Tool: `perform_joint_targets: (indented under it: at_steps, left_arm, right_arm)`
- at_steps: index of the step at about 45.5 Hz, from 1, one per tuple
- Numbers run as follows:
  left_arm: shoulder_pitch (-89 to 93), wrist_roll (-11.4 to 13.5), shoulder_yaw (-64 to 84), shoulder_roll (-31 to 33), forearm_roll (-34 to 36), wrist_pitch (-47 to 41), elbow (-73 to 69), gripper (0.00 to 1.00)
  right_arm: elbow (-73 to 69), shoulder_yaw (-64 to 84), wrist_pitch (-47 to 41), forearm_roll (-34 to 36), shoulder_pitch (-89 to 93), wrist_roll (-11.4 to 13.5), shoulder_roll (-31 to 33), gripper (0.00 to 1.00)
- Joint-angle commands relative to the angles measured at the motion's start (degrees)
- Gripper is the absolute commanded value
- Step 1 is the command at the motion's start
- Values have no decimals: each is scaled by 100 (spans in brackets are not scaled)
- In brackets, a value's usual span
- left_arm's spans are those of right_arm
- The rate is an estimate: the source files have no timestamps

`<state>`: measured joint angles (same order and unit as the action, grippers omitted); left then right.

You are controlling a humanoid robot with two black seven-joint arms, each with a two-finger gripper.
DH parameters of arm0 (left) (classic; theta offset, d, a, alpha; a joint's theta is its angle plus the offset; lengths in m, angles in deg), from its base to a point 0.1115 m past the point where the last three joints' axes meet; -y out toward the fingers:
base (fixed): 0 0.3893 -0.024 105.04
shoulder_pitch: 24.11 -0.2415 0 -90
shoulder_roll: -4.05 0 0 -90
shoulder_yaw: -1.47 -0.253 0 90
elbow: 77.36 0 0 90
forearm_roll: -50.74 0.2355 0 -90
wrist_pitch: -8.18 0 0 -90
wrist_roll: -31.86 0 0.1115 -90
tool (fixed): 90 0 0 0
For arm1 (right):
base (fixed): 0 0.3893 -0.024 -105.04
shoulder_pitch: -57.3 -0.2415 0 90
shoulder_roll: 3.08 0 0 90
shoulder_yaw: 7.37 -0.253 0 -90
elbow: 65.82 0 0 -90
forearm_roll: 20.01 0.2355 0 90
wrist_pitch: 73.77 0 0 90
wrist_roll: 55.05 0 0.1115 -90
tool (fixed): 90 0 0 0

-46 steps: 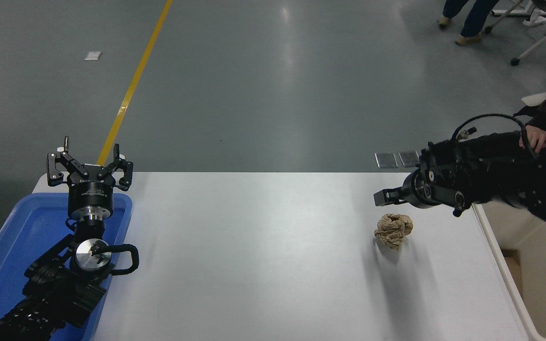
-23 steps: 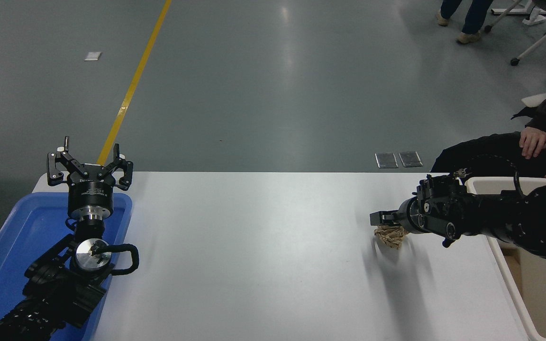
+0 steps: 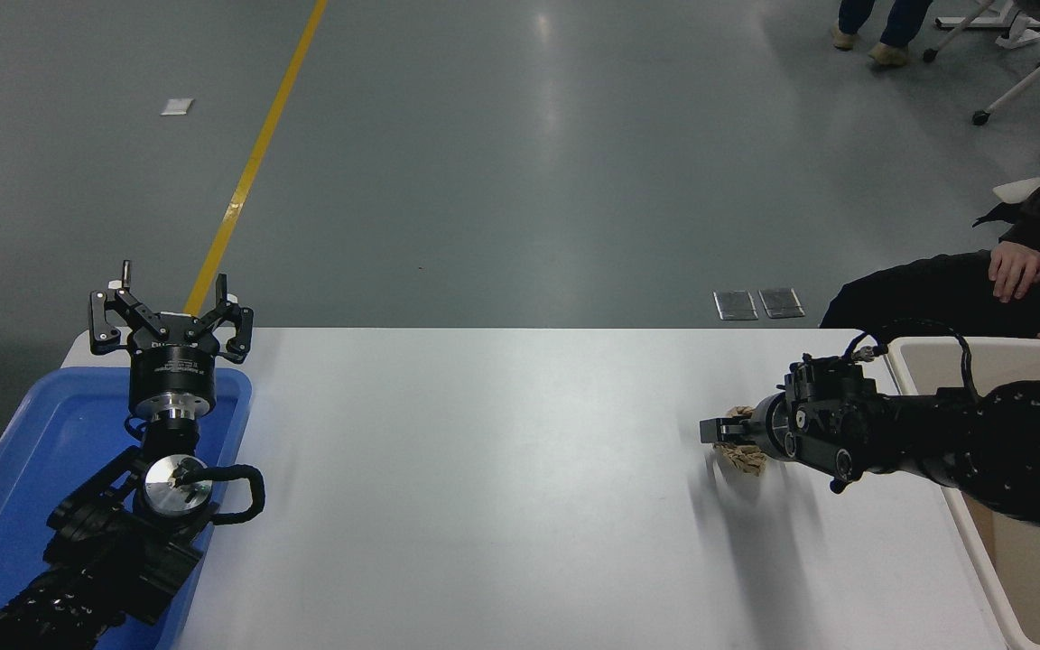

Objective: Pick up paper ball place in dustbin

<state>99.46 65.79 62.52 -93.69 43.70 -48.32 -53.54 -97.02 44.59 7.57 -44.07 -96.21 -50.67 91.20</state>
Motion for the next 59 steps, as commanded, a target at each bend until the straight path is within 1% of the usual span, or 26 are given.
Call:
perform_joint_targets:
  at_steps: [1,2,7,10,13,14,15,17,19,23,28,30,34,35,37,42,52,59]
  left_arm:
    - [0,0,-5,0,0,8,0,99]
    - [0,0,-5,0,0,-1,0,99]
    - [0,0,4,0,0,8,0,99]
    - [0,0,-5,0,0,-1,0,99]
    - [0,0,-5,0,0,8,0,99]
    - [0,0,-5,0,0,-1,0,99]
    - [0,0,4,0,0,-1,0,99]
    - [0,0,-5,0,0,8,0,99]
    - [0,0,-5,0,0,-1,0,99]
    - [0,0,4,0,0,-1,0,99]
    - [0,0,-5,0,0,-1,0,99]
    - [0,0,-5,0,0,-1,0,99]
    - [0,-9,-5,0,0,-1,0,99]
    - [0,0,-5,0,0,-1,0,99]
    - [-9,0,-5,0,0,8,0,99]
    - [0,-9,-5,0,0,-1,0,99]
    - [0,-9,-5,0,0,-1,0,99]
    - [-9,-9,-5,0,0,-1,0,99]
  right_arm:
    - [70,-37,31,-11,84,11,-86,86]
    - [70,-63,31,-11,93,11,-86,81]
    - [70,-195,180,-2,93,11,-94,72]
    - [79,-195,206,-11,93,11,-94,62]
    - [79,-195,206,-11,84,11,-95,58]
    - [70,-204,198,-11,76,11,-94,55]
    - [70,-204,171,-2,58,2,-94,50]
    - [62,-213,136,-2,23,2,-95,36]
    - [44,-204,101,-2,-12,2,-95,29]
    - [-26,-195,-39,-2,-109,-7,-51,23]
    - [-158,-213,-75,16,-276,-42,46,20]
    - [-272,-195,-66,15,-390,-42,116,15]
    - [-518,-108,-84,7,-697,-68,371,14]
    - [-614,-81,-92,7,-767,-68,424,11]
    - [-799,6,-110,7,-952,-68,520,0]
    - [-1317,349,-145,16,-1470,-59,801,0]
    - [-2723,719,-523,24,-2911,-59,1636,0]
    - [-3576,991,-830,77,-3966,-68,1909,0]
